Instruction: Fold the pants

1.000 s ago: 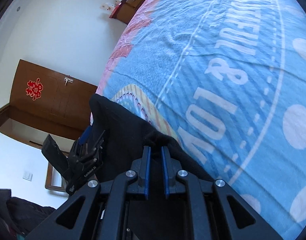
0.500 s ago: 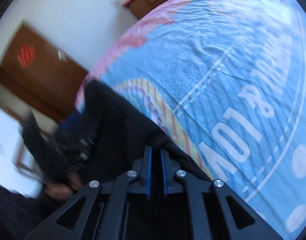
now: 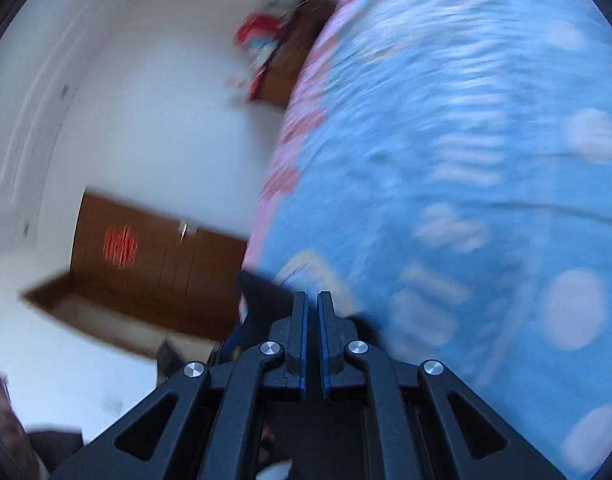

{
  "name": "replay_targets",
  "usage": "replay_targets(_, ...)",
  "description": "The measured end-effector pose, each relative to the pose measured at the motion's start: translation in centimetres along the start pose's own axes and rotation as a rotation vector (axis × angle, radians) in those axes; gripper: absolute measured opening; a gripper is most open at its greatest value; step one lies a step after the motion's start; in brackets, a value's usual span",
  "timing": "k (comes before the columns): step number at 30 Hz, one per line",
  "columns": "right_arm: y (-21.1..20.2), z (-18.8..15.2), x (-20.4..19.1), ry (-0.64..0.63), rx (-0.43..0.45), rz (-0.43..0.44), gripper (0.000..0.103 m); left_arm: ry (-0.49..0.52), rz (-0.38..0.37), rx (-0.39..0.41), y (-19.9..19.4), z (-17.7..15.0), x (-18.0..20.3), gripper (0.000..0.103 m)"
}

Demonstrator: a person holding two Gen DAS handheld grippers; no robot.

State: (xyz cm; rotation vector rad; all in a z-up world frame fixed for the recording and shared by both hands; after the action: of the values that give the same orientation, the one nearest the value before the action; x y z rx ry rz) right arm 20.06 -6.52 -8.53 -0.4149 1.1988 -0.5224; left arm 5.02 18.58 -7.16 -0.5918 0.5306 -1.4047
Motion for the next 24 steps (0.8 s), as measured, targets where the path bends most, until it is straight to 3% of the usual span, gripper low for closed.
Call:
replay_targets(3, 2.8, -1.6, -3.7, -0.15, -0.072, -0.1, 0.005, 0.001, -0.006, -0.007, -0.1, 0.1, -0.1, 0.103)
replay_targets(5, 5.1, -1.9, -2.8, -0.164, -0.138, -0.267, 0.0, 0.014, -0.013, -0.008, -0.1, 0.0, -0.1, 0.103)
replay_targets(9, 4.0, -0.2, 0.8, 0.001, -0.059, -0.177, 0.0, 0.02, -0.019, -0.006, -0.2, 0.0, -0.2, 0.103)
replay_targets(12, 0.7, -0.3, -0.5, -0.052, 0.092, -0.359, 0.006, 0.03, -0.022, -0.004, -0.2, 0.0, -0.2, 0.103)
replay_targets(15, -0.2, -2.0, -2.2, -0.085, 0.077, -0.262, 0.006, 0.039, -0.038, -0.015, -0.1, 0.3, -0.4, 0.103)
replay_targets(17, -0.2, -3.6, -2.6, -0.126, 0.059, -0.313, 0.006, 0.027, -0.047, -0.026, -0.1, 0.6, -0.8, 0.103)
replay_targets(19, 0.8, -5.6, -2.2, -0.079, 0.0, -0.384, 0.006, 0.015, -0.039, -0.031, 0.0, 0.8, -1.2, 0.103)
replay_targets(20, 1.0, -7.2, -1.4, -0.037, -0.016, -0.355, 0.006, 0.0, -0.035, -0.033, -0.1, 0.9, -1.3, 0.103)
replay_targets(21, 0.8, -8.0, -0.8, -0.023, 0.0, -0.329, 0.006, -0.013, -0.028, -0.034, -0.3, 1.1, -1.4, 0.103)
replay_targets(24, -1.3, -9.2, -1.8, -0.048, 0.088, -0.358, 0.006, -0.002, -0.018, 0.012, -1.7, 1.6, -0.5, 0.103)
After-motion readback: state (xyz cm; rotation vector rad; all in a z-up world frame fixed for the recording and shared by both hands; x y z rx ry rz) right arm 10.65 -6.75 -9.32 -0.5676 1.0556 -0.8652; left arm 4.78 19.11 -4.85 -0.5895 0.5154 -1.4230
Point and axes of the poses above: each gripper's, at about its wrist camera, not at the fingertips, and y roughly the way its jaws point, x to its right, z to its top, the point moved 1 cm from there along y, roughly the way its jaws point, and after that the axes turned 15 degrees about -z, right-handed, at the moved point
